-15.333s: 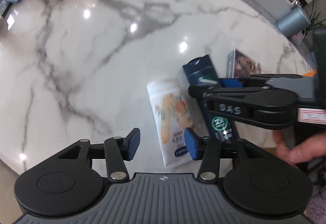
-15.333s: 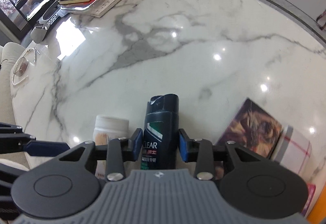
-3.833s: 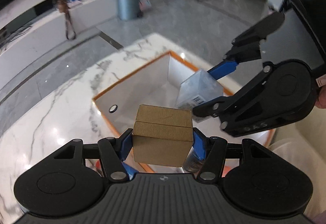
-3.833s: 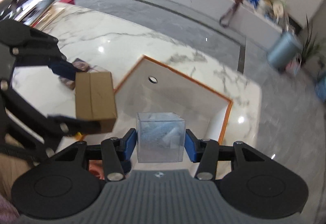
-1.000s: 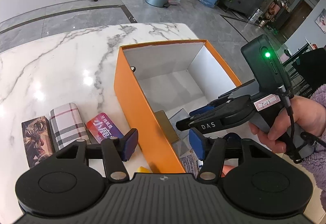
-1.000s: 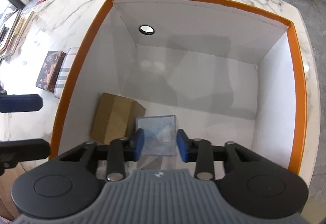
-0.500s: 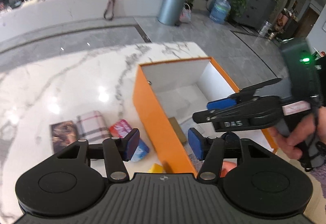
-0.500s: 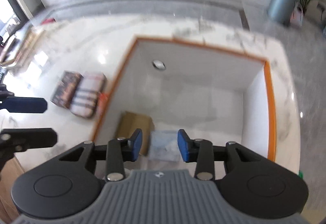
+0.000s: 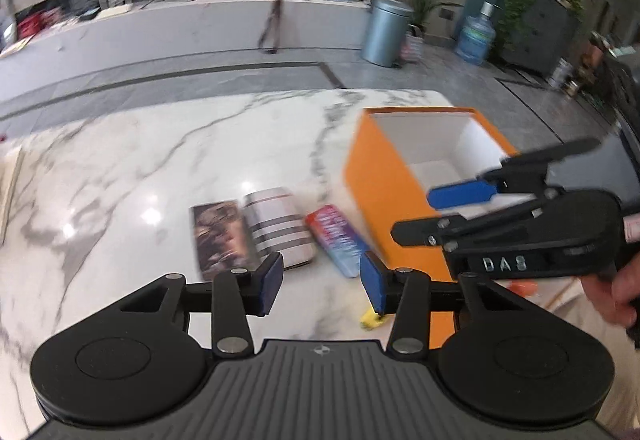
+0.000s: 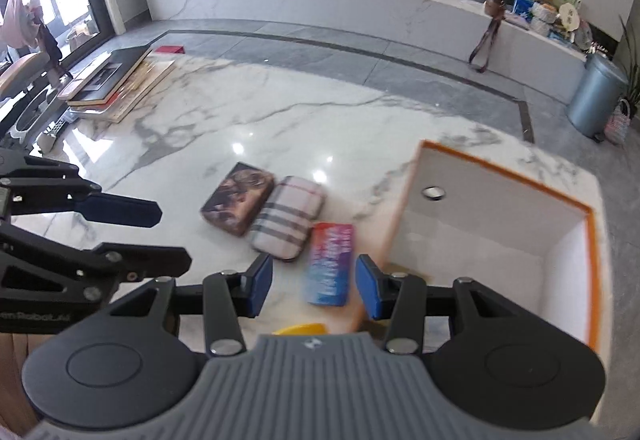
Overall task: Organize rigid objects
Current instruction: 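Move both tools back over the table toward the anime card box and plaid case, then grasp the anime card box with the left tool while the right tool grasps the plaid case, then lift the card box and plaid case and carry both over the orange box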
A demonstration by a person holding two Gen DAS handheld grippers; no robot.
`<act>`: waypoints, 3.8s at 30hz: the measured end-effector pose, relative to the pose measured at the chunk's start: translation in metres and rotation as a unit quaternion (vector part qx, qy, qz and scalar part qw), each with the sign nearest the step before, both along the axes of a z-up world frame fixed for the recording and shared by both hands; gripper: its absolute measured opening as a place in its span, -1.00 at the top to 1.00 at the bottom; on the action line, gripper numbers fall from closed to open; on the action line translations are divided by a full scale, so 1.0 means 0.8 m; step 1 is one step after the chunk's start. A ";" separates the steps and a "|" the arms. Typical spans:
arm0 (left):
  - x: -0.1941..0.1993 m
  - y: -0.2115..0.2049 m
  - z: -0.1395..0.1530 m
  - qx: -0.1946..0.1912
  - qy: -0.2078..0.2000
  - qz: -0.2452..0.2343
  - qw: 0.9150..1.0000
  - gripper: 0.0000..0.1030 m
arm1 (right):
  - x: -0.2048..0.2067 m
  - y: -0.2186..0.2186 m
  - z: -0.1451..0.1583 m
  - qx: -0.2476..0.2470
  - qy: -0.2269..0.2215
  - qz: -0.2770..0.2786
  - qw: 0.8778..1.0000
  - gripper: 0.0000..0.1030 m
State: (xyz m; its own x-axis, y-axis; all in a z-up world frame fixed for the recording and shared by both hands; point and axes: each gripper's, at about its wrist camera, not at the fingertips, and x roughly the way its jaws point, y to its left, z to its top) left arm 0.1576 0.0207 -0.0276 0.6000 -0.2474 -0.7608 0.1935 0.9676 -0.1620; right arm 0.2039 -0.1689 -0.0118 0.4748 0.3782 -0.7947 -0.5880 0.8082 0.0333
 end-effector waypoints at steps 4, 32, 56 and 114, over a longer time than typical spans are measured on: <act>0.013 0.039 -0.015 -0.021 0.009 0.053 0.998 -0.03 | 0.000 0.031 -0.019 0.008 0.008 -0.013 1.000 0.08; 0.125 0.113 -0.156 -0.106 0.070 0.150 0.981 -0.12 | 0.119 0.083 -0.145 0.034 0.080 -0.131 0.988 0.06; 0.120 0.132 -0.158 -0.132 0.084 0.149 0.976 -0.10 | 0.142 0.074 -0.142 0.109 0.141 -0.155 0.972 0.54; 0.099 0.116 -0.142 -0.080 0.038 0.130 0.988 -0.35 | 0.100 0.079 -0.083 0.091 0.118 -0.139 0.979 0.65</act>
